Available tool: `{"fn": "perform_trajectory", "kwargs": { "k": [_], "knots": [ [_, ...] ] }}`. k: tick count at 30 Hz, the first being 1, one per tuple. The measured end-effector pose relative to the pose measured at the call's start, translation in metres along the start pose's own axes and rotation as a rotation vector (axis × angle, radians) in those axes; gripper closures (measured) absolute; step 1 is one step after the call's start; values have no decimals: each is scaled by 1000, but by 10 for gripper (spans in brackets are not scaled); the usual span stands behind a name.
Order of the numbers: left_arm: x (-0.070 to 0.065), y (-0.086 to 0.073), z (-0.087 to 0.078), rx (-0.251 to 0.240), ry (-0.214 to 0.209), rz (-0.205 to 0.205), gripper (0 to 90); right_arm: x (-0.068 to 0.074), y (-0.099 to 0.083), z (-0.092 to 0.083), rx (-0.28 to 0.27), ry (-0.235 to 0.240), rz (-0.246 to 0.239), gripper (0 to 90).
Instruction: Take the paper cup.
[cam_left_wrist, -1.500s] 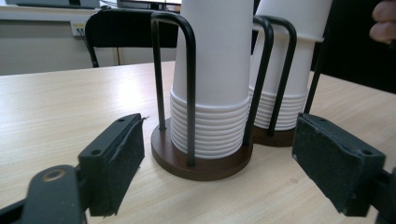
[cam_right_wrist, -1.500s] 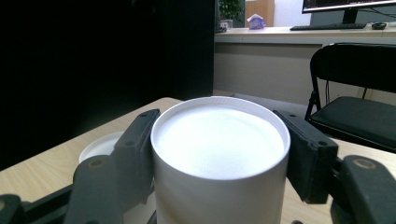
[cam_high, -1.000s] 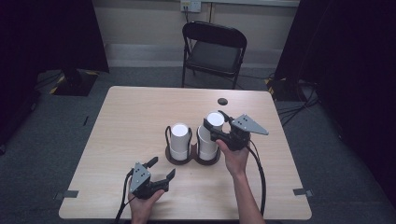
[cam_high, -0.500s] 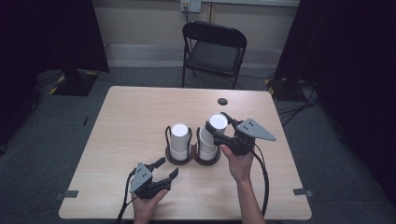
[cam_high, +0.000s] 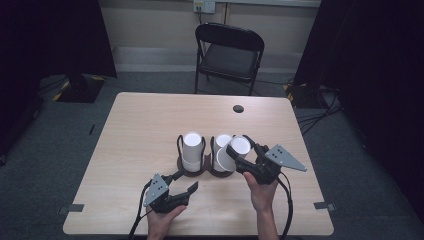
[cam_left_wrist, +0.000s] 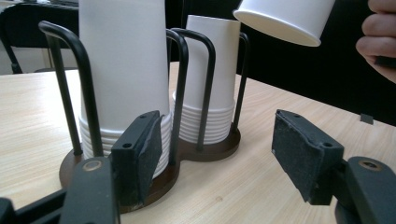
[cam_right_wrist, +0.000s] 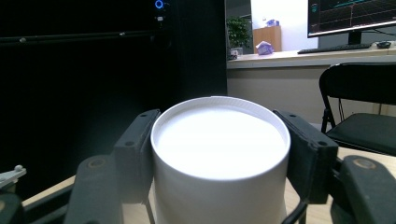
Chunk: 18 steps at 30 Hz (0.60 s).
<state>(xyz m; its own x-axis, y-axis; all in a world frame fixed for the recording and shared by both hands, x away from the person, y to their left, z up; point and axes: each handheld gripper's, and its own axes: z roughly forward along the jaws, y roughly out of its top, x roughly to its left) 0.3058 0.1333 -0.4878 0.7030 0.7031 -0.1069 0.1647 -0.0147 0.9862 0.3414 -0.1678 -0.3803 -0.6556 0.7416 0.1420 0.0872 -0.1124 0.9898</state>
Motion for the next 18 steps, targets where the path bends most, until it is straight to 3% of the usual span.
{"fn": "perform_trajectory", "kwargs": {
  "k": [8, 18],
  "knots": [
    [-4, 2, 7, -8, -41, 11, 429, 2, -13, -11, 10, 4, 39, 353],
    [-9, -3, 20, -39, -96, 27, 495, 5, -39, -15, 18, 56, 158, 354]
  ]
}}
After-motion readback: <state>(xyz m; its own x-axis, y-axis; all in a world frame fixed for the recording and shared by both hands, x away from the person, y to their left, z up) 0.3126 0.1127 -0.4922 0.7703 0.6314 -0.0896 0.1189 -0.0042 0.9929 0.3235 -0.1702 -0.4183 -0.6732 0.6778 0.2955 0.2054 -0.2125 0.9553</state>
